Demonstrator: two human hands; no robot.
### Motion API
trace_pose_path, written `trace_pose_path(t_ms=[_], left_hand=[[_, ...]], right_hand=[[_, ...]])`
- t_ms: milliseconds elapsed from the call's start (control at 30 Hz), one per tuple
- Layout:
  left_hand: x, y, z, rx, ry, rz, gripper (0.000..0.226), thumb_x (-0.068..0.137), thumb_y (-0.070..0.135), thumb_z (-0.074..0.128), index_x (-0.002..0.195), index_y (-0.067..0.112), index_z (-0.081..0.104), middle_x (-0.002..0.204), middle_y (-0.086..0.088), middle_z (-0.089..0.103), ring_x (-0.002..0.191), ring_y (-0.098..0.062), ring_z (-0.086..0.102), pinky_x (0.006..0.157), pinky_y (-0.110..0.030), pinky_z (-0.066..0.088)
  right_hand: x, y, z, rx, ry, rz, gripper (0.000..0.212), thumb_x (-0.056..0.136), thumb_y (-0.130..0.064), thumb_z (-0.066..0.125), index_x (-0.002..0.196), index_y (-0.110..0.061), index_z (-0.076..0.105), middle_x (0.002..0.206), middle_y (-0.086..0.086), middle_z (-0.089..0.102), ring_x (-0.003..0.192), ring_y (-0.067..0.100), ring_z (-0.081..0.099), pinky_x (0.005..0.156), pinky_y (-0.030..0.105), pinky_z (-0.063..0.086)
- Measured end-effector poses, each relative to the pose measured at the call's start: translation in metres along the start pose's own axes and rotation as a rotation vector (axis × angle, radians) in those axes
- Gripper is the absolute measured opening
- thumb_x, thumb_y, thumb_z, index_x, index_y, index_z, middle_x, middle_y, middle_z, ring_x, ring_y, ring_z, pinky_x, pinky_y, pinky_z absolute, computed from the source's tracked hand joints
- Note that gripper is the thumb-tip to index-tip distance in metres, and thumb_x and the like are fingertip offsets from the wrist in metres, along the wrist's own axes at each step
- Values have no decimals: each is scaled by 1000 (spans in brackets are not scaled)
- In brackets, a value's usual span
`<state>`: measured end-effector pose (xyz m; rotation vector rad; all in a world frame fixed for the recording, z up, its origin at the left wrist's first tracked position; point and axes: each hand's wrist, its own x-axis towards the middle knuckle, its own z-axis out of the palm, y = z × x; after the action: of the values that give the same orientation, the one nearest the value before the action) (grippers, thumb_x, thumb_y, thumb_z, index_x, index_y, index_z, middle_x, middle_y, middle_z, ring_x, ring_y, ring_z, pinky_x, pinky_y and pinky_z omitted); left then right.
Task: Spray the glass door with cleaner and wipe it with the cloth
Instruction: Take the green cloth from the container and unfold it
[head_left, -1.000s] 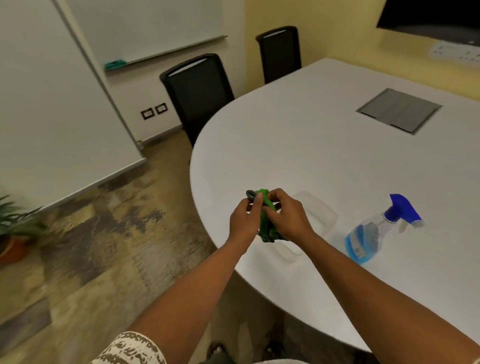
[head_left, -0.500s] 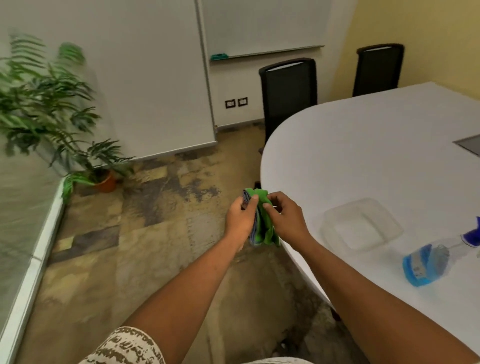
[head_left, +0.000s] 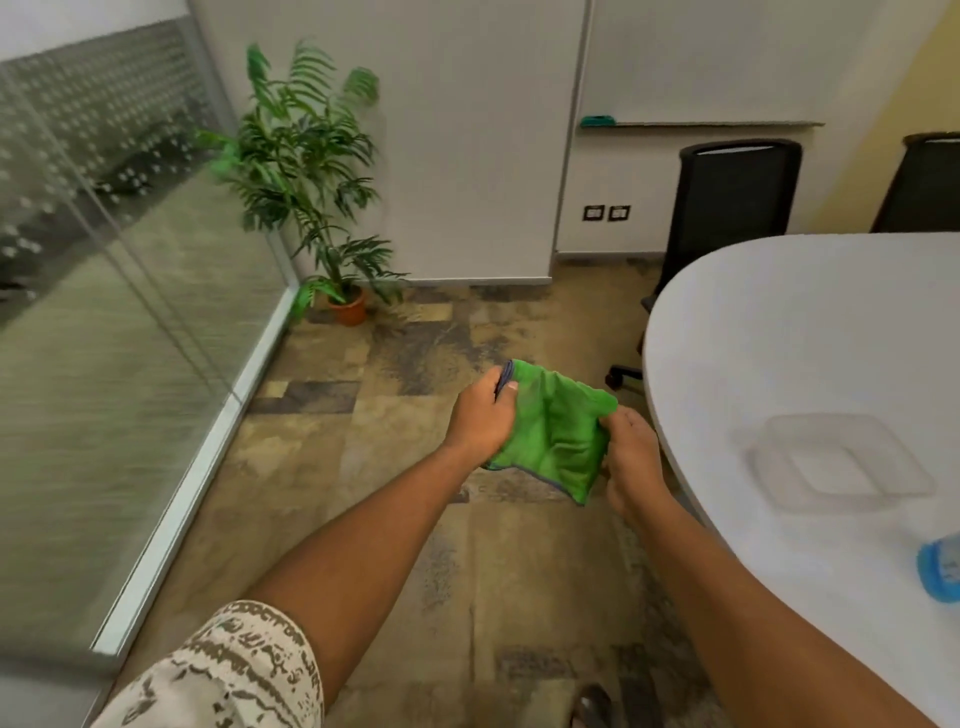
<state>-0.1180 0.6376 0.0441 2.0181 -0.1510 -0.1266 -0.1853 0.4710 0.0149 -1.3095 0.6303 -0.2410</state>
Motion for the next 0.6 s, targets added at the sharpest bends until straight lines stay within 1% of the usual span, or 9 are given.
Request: trace_pose_path(t_ms=[100,167,267,333,367,433,467,533,600], left_hand=[[-28,-7,-21,69,56,57,23,103,21,50,113,8,66,98,-15,71,92,-34,65,83,-48,53],[-47,-8,-32,77,93,75,23,103,20,50,115,8,66,100,-13,72,93,-33,65,84,-47,53],[-80,-10,-49,97,152,93,25,103,20,50,120,10,66,106,-10,73,99,-30,66,85,-42,52],[-103,-10,-58,86,176,102,23,103,19,50,118,10,65,105,-10,72,98,-29,65,85,-42,51],[-117,-10,-62,72,184,101,23,103,18,50,119,10,65,105,-10,72,98,-29,65,86,-42,51],[-149,-9,-69,37,198,80,24,103,16,52,121,10,66,109,-10,72,102,-28,66,89,-40,51],[-163,-10,-72,29,206,70,24,103,15,53,121,10,66,109,-9,73,103,-28,67,89,-39,50],[-200,-13,-76,41,245,50,23,102,15,54,121,10,67,110,-9,73,104,-27,67,89,-37,50],[-236,-14,-80,46,284,24,25,102,16,55,124,10,66,112,-9,72,104,-23,66,90,-35,50]], right_hand=[[-27,8,6,75,-26,57,18,84,-22,53,80,-24,70,84,2,71,73,16,66,56,27,52],[-43,11,8,133,-57,107,20,83,-27,53,74,-24,71,70,-3,69,60,12,64,48,24,49],[-64,19,4,199,-158,176,28,86,-36,47,72,-23,68,63,-4,66,57,15,60,51,25,46],[-75,27,0,241,-281,264,39,94,-47,41,87,-21,69,73,-1,73,68,18,65,60,29,52],[-81,31,-2,250,-356,316,47,97,-54,37,103,-18,67,90,3,77,84,22,70,75,37,56],[-100,41,-7,194,-511,385,65,98,-63,32,128,-11,58,122,14,70,115,32,66,104,51,47],[-109,45,-9,148,-593,392,73,98,-65,31,133,-7,55,128,18,67,120,34,63,108,52,43],[-134,50,-12,60,-762,395,81,97,-68,27,131,-2,59,127,20,67,118,34,64,103,47,47],[-156,55,-12,-29,-871,399,80,96,-69,27,125,-4,64,123,19,69,114,32,67,94,43,53]])
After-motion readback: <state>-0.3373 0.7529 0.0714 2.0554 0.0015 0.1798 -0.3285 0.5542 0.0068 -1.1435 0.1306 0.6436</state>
